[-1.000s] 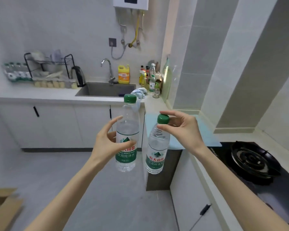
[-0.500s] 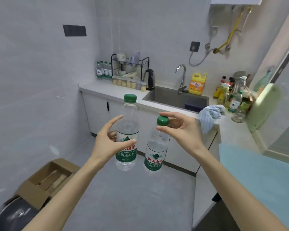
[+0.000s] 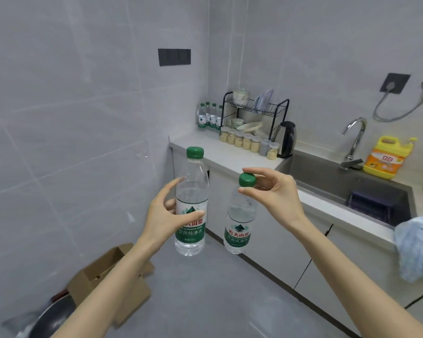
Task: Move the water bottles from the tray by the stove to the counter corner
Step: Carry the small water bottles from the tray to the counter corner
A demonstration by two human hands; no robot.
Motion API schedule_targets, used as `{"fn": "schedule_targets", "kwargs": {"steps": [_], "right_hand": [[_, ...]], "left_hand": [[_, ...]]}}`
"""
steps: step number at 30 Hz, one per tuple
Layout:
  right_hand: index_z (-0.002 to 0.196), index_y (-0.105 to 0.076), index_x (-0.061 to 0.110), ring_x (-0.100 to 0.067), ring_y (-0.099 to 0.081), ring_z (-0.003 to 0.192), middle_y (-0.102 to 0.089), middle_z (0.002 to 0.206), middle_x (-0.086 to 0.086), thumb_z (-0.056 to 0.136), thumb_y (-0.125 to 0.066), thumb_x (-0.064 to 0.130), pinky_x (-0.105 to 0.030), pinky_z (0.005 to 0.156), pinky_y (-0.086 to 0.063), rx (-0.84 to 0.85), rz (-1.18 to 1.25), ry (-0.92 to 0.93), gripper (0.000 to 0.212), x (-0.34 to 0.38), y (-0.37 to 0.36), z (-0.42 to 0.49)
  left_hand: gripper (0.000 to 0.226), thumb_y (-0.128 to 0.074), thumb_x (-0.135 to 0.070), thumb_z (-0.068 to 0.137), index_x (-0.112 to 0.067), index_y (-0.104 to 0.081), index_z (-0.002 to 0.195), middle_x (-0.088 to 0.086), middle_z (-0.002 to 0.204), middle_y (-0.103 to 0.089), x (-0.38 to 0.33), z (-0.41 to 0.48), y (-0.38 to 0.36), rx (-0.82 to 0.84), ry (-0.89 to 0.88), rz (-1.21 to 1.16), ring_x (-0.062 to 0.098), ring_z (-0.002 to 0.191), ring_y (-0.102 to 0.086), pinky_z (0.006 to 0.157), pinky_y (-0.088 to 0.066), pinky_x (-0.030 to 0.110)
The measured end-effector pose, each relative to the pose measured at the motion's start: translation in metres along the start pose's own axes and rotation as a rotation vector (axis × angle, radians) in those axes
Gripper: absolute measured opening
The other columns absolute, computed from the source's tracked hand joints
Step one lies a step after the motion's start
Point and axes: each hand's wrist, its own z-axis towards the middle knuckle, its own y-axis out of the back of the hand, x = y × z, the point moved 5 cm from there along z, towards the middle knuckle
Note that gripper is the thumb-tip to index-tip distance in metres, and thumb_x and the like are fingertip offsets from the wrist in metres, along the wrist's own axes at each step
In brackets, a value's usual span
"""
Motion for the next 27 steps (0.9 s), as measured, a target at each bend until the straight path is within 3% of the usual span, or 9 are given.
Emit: {"fn": "schedule_targets", "kwargs": {"steps": [7,14,20,24,27], "right_hand": [[0.110,-0.070,0.016,-0.012,-0.072,0.092,-0.075,0.098,-0.001,0.070,-0.082,0.006,-0.037,0.089,-0.057,0.039,0.034,-0.021,0.043,-0.053,-0.056,0.116],[0.106,-0.070,0.019,-0.008,-0.072,0.092,-0.076,0.094,0.002,0.069,-0.083,0.005,-0.033,0.093,-0.054,0.035,0.014,-0.031,0.042,-0.090,-0.103,0.239],[0.107,-0.070,0.018,-0.008,-0.072,0.091,-0.076,0.093,0.002,0.070,-0.082,0.003,-0.031,0.092,-0.055,-0.013,0.015,-0.050,0.042,-0.122,-0.127,0.340],[0.100,-0.069,0.028,-0.010,-0.072,0.093,-0.076,0.094,0.004,0.069,-0.082,0.002,-0.036,0.093,-0.055,-0.029,0.026,-0.067,0.043,-0.155,-0.139,0.406],[0.102,-0.068,0.025,-0.010,-0.072,0.093,-0.075,0.096,0.005,0.069,-0.082,0.001,-0.034,0.092,-0.055,-0.026,0.039,-0.073,0.043,-0.183,-0.147,0.450]], "left_hand": [[0.085,-0.086,-0.003,0.062,-0.035,-0.049,0.131,0.002,0.094,-0.076,0.030,0.133,0.032,-0.023,0.019,0.017,0.016,0.087,-0.073,0.078,-0.059,0.035],[0.085,-0.087,-0.004,0.060,-0.036,-0.050,0.130,-0.002,0.092,-0.076,0.044,0.281,0.047,0.045,0.014,0.039,0.011,0.086,-0.073,0.072,-0.059,0.027],[0.079,-0.085,0.001,0.062,-0.050,-0.052,0.112,-0.008,0.085,-0.075,0.052,0.396,0.048,0.087,0.004,0.031,0.009,0.084,-0.073,0.064,-0.057,0.020],[0.079,-0.084,0.001,0.062,-0.046,-0.052,0.116,-0.006,0.091,-0.075,0.068,0.466,0.048,0.077,0.029,0.012,0.010,0.085,-0.072,0.064,-0.057,0.020],[0.081,-0.084,0.001,0.062,-0.040,-0.052,0.123,-0.008,0.091,-0.074,0.084,0.513,0.046,0.060,0.036,0.006,0.009,0.086,-0.072,0.062,-0.056,0.018]]}}
